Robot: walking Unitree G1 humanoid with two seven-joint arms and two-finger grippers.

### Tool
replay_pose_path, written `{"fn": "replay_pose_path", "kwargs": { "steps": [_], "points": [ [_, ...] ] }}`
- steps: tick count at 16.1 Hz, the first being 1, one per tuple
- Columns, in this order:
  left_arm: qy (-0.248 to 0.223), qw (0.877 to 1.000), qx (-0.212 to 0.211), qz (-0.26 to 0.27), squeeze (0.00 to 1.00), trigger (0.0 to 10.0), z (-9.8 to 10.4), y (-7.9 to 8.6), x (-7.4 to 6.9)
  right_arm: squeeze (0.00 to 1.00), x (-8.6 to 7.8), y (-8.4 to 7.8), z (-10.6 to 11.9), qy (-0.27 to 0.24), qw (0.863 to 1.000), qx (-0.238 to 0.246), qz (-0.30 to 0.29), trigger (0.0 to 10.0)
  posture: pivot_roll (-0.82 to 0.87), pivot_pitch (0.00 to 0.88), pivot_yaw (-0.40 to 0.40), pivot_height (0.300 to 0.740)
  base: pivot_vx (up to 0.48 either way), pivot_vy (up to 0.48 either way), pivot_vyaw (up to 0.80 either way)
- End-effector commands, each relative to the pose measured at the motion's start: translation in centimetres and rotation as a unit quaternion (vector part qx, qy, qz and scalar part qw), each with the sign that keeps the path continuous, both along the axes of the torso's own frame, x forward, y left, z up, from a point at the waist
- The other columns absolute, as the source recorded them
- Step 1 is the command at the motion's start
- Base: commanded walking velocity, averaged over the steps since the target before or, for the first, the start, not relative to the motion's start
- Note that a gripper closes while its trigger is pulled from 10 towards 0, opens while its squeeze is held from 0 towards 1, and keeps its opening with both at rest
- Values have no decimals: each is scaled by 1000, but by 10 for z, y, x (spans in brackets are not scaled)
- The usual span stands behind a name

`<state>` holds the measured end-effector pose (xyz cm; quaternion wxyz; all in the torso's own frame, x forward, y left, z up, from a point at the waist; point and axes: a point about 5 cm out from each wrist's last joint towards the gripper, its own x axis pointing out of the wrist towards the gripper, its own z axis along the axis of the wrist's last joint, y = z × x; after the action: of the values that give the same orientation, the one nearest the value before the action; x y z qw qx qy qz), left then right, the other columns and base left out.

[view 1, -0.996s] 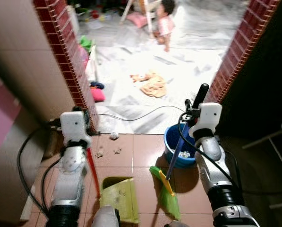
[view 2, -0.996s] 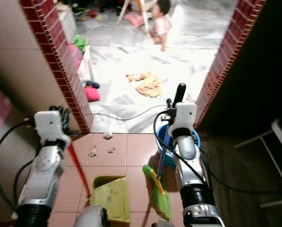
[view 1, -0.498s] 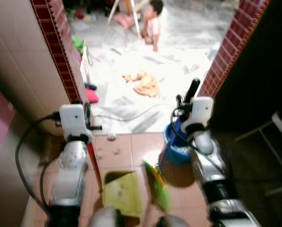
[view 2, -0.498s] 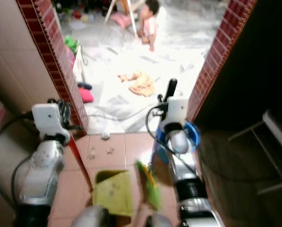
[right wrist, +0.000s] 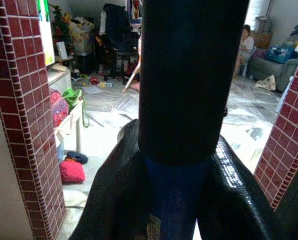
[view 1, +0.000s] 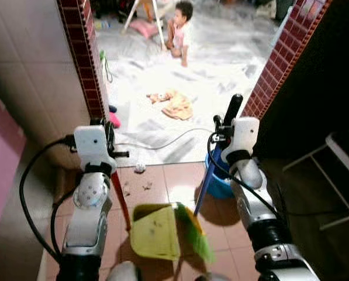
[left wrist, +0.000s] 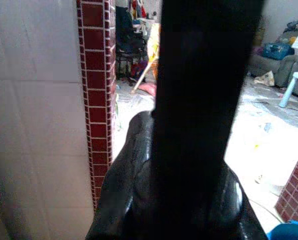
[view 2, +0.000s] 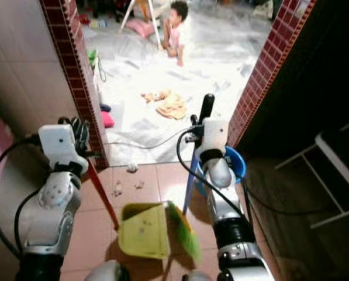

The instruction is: Sweep floor

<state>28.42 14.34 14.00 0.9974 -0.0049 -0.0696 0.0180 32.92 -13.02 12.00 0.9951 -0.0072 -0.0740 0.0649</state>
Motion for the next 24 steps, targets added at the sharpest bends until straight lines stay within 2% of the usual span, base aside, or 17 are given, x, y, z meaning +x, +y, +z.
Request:
{"fn": "replay_pose_path", "kwargs": {
  "steps": [1,3,9,14,19,24],
  "points": [
    [-40,999,-5,-14,0,10000,19,-6,2,0,2,-4,7,-18,1000,-14,-3,10000,27,23,-46,740,0,0,669],
    [-44,999,-9,-11,0,10000,22,-1,2,0,1,3,7,-22,1000,-13,9,10000,30,24,-48,740,308,0,303],
    [-42,999,-23,-19,0,10000,22,-9,1,0,2,-1,9,-26,999,-16,13,10000,16,36,-43,740,419,0,159],
    [-53,998,-28,-14,0,10000,32,-7,3,0,3,3,10,-28,999,-16,21,10000,23,37,-46,740,450,0,93],
    [-58,998,-30,-25,0,10000,35,-12,1,0,2,-1,7,-25,999,-22,16,10000,19,40,-39,740,428,0,645],
    [-69,997,-30,-14,0,10000,43,-9,1,0,3,-2,5,-19,1000,-20,6,10000,21,42,-38,740,362,313,0]
  ]
}}
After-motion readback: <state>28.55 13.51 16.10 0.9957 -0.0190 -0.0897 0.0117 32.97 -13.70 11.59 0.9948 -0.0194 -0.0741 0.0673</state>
